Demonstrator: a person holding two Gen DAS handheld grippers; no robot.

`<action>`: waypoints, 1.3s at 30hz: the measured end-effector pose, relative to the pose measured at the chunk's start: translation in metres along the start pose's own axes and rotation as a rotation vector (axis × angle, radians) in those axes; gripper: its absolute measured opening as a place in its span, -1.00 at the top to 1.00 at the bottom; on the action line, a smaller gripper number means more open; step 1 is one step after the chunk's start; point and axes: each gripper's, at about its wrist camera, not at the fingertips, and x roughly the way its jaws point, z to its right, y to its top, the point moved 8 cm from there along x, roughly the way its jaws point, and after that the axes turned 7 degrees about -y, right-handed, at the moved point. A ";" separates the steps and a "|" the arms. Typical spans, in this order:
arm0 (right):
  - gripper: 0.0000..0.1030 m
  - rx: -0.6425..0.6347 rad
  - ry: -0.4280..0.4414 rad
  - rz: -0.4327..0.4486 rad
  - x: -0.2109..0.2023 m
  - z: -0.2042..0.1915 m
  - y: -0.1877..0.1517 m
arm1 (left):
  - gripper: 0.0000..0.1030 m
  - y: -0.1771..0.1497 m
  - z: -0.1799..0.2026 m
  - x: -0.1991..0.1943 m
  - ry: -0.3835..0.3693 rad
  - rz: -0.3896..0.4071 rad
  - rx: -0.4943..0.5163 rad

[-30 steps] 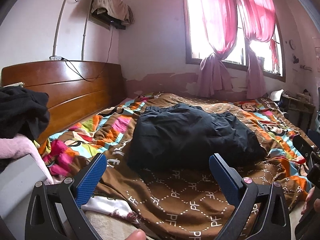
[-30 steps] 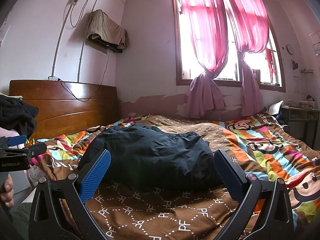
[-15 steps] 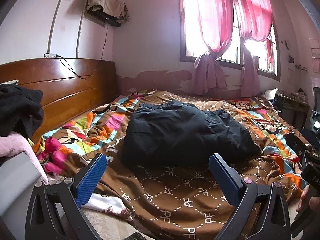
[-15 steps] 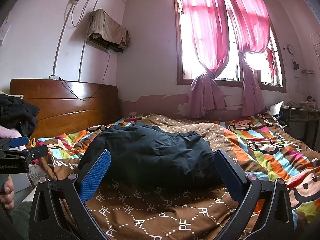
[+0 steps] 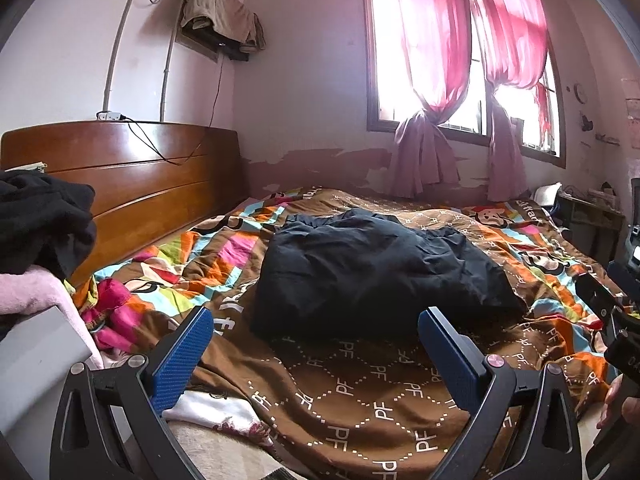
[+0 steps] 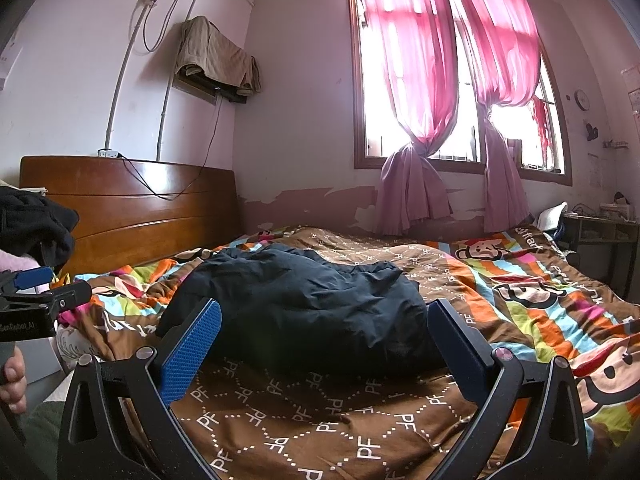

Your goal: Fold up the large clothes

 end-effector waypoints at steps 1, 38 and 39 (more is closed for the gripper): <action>-0.97 -0.001 0.000 0.000 -0.001 0.000 0.000 | -1.00 0.000 -0.001 0.000 0.005 0.000 -0.002; -0.97 -0.013 0.014 -0.017 0.000 0.000 -0.002 | -1.00 0.008 -0.013 -0.008 0.077 0.036 0.003; -0.97 -0.014 0.015 -0.018 0.001 0.000 -0.002 | -1.00 0.008 -0.012 -0.007 0.079 0.036 0.001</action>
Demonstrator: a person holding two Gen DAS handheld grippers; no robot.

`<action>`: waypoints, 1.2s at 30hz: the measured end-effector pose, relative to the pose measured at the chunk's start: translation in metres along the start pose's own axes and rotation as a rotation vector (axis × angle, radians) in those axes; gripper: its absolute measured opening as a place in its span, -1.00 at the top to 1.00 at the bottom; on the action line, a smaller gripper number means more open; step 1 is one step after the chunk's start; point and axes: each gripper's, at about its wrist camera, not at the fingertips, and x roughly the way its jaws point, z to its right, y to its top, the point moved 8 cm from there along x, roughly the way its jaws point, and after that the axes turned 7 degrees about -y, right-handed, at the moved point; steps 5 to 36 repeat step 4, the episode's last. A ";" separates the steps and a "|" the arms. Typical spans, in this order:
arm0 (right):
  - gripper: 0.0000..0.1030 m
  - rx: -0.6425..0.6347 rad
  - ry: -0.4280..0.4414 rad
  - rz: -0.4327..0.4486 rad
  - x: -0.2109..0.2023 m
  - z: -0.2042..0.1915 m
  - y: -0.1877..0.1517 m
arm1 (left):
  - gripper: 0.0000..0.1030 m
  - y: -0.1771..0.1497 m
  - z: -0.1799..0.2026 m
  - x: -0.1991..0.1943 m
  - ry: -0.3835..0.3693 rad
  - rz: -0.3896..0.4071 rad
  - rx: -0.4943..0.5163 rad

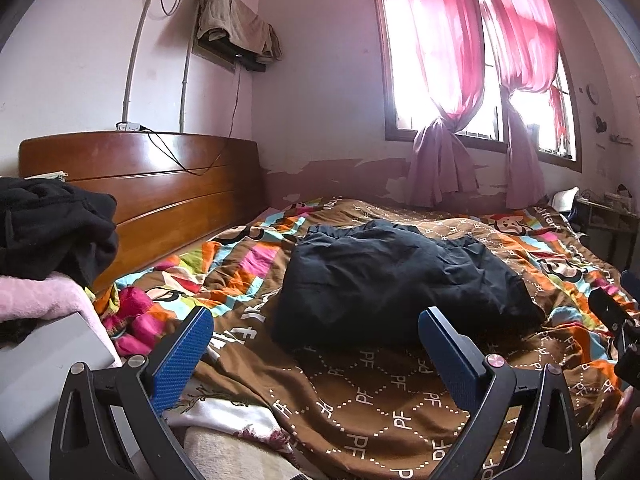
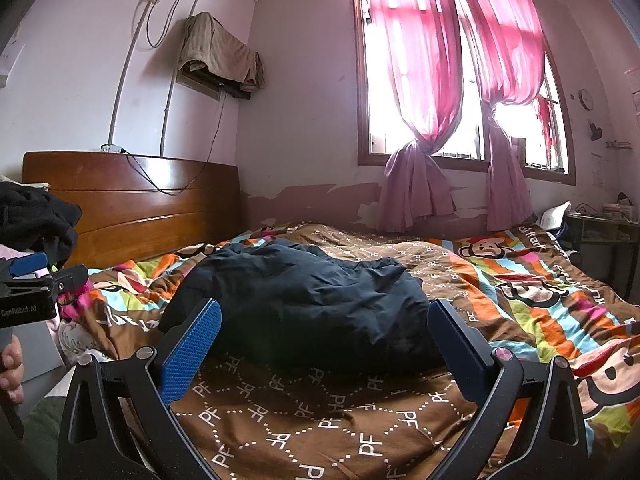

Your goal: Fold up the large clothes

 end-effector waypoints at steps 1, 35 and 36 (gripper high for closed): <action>-0.97 -0.001 0.001 0.000 0.000 0.000 0.000 | -1.00 0.000 -0.001 0.000 0.000 -0.001 -0.002; -0.97 -0.001 0.001 -0.001 0.000 0.000 0.000 | -1.00 0.000 -0.001 0.001 -0.001 -0.005 -0.004; -0.97 -0.001 0.001 -0.001 0.000 0.000 0.000 | -1.00 0.000 -0.001 0.001 -0.001 -0.005 -0.004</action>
